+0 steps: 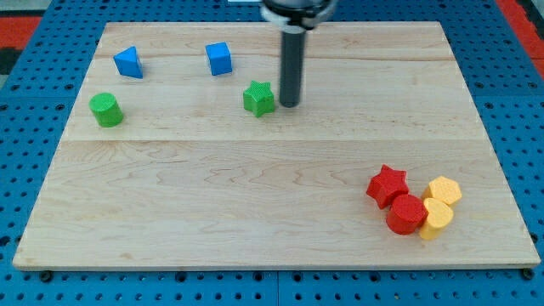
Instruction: Move the green star right to the green circle
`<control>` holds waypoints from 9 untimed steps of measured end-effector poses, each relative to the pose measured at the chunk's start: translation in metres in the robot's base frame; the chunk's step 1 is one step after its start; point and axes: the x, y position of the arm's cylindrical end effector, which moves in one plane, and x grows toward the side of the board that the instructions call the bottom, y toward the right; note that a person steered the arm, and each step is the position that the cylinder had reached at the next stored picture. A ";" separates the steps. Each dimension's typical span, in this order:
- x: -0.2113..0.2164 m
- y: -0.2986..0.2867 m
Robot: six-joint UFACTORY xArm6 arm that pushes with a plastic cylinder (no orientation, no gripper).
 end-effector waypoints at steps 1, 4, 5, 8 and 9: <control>0.000 -0.054; -0.013 -0.046; 0.006 -0.087; -0.025 -0.055; -0.040 -0.075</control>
